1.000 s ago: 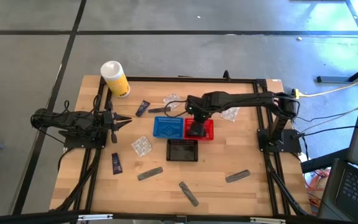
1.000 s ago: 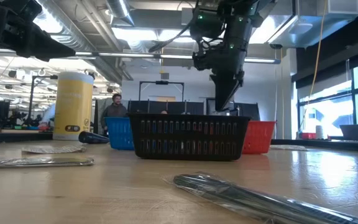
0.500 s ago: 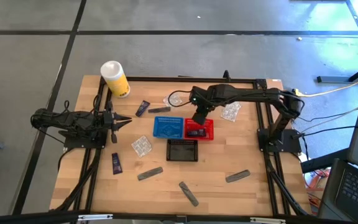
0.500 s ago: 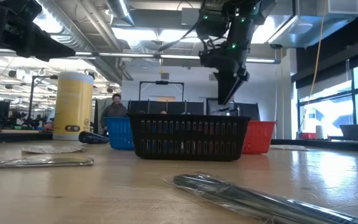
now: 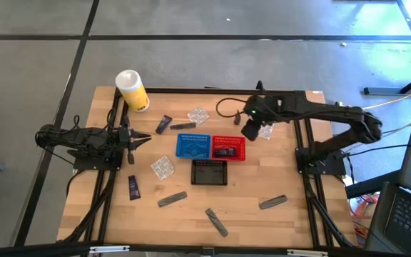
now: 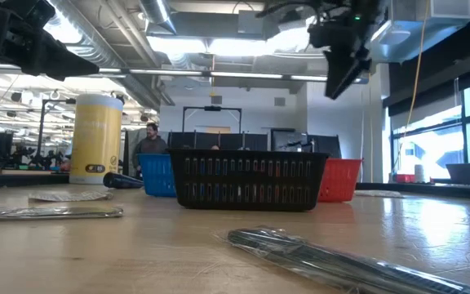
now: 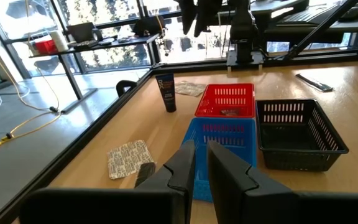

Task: Pick & Place Travel size toiletries
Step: Put the white bandage into the black bin

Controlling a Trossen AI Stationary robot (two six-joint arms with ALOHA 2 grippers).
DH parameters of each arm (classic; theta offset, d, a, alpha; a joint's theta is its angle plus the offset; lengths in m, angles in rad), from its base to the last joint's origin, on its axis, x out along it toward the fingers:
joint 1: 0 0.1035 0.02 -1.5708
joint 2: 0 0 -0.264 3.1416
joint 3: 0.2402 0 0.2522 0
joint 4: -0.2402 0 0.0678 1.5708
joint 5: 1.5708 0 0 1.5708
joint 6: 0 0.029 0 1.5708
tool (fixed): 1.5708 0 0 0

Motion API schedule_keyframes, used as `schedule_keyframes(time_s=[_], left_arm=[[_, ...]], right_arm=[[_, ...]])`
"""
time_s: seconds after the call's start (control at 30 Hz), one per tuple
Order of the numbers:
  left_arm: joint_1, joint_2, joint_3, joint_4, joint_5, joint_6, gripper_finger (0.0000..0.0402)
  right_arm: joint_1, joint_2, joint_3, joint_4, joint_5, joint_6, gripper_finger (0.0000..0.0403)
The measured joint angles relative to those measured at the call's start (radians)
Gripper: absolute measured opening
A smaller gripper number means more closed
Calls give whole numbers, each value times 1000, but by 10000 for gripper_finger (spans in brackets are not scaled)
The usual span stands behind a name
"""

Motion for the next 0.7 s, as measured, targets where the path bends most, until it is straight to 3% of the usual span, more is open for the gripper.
schedule_keyframes(time_s=[0.23,0.5,0.7], left_arm=[[0,0,0,0,0,0,35],[0,0,0,0,0,0,38],[0,0,0,0,0,0,36]], right_arm=[[-7,-94,-195,60,14,84,167],[-49,-100,-380,229,27,169,163],[-82,-100,-468,327,-16,178,182]])
